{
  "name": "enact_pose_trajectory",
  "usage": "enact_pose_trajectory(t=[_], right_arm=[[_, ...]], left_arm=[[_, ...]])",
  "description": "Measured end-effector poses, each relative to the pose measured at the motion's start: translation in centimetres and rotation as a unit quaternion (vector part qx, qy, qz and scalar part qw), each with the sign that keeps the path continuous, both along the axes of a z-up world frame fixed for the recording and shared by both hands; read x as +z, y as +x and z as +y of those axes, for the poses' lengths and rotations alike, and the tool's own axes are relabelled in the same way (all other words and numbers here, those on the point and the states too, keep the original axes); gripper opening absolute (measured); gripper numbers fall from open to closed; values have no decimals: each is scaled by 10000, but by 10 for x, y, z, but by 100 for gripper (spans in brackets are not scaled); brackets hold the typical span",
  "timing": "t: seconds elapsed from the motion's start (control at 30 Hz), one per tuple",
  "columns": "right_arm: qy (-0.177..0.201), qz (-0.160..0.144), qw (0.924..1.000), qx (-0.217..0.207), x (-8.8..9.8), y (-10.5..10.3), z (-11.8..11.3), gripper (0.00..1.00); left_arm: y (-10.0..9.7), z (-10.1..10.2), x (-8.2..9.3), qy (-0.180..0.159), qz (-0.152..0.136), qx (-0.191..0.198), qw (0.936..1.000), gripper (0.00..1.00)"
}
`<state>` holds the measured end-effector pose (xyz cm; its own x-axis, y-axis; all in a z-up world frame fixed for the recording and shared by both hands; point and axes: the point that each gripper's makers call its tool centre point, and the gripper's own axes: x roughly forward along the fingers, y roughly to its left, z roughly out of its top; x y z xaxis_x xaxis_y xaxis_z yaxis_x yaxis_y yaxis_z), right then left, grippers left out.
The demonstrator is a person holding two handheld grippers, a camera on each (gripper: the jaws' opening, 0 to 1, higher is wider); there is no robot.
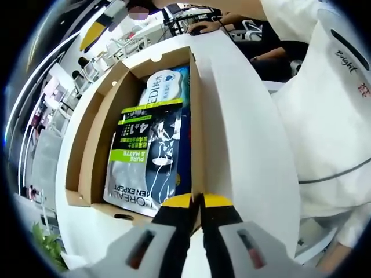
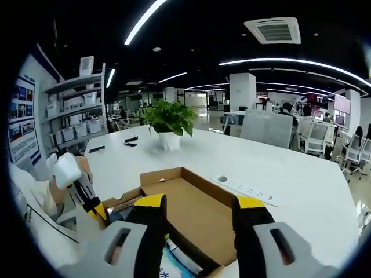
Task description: Operate the shoe box by opening the lid, removing the specified soft item, and placing it in the target area until the item is outside and the box remains undamaged.
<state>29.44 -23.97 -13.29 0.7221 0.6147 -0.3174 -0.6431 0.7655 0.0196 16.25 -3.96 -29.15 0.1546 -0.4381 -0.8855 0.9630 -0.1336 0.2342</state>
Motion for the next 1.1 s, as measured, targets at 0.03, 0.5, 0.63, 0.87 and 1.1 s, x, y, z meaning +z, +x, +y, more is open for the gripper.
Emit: enact_pose_trajectory(t=[0.03,0.5,0.63,0.87,1.1], right_arm=[[220,229,9995,83,-2,-6,3,44],[626,645,9937,663,14,-29,11,30],[785,974,9889,805,5,-35,17,31],[520,1019,9885,991,-22,-33,24,33],[160,1393,9846,1045,-52,-36,29,34]], left_arm=[[0,0,0,-2,18,-6,10000,4],[0,0,0,-60,-14,-40,10000,4],[0,-1,0,-17,4,6,10000,4],[0,-1,0,-133,-8,-74,9999,4],[0,-1,0,-145,8,-53,9999,4]])
